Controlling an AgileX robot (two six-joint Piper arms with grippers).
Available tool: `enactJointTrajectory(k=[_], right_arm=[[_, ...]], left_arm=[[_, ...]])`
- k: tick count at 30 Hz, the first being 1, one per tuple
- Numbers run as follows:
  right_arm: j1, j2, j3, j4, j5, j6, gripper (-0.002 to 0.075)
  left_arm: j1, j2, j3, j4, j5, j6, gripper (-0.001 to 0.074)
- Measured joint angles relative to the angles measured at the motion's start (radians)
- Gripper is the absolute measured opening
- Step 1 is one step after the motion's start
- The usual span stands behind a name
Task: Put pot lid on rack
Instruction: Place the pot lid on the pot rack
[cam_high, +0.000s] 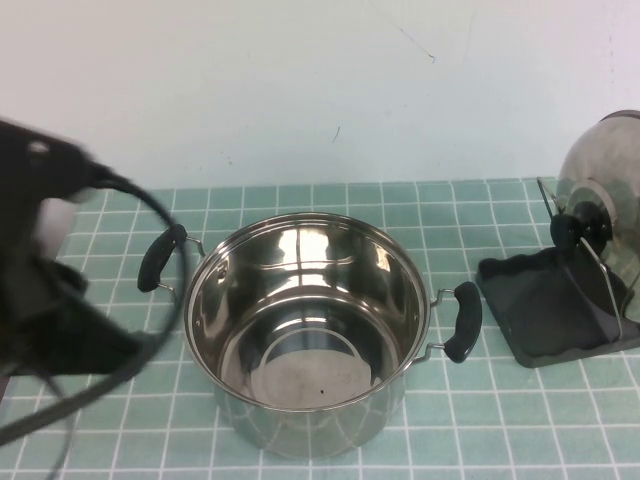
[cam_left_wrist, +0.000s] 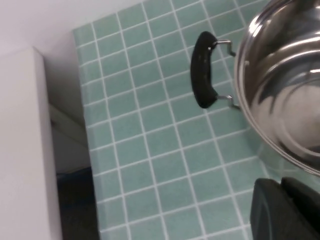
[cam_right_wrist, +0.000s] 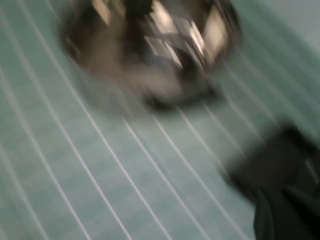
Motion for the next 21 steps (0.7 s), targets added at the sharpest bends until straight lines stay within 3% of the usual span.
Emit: enactJointTrajectory(k=[4,7,13,21], right_arm=[[0.0,-0.066,-0.024,-0.461,-0.041,0.299,0.0],[0.0,-0.123,-0.027,-0.621,-0.082,0.421,-0.0001],[0.0,-0.252,0.033,-0.632,-0.205,0.465,-0.0001],[0.0,-0.485,0.332,-0.548,-0.34,0.408,-0.0001]], left_arm=[[0.0,-0.101,-0.007,-0.067,0.01,0.009,-0.0001],[0.0,-0.21,0.031,-0.092,-0.03,0.003,-0.0001],[0.0,-0.422,0.203,-0.104,-0.257,-0.004,-0.0001],[0.0,-0.626,0.489,-0.102,-0.574,-0.011,-0.0001]])
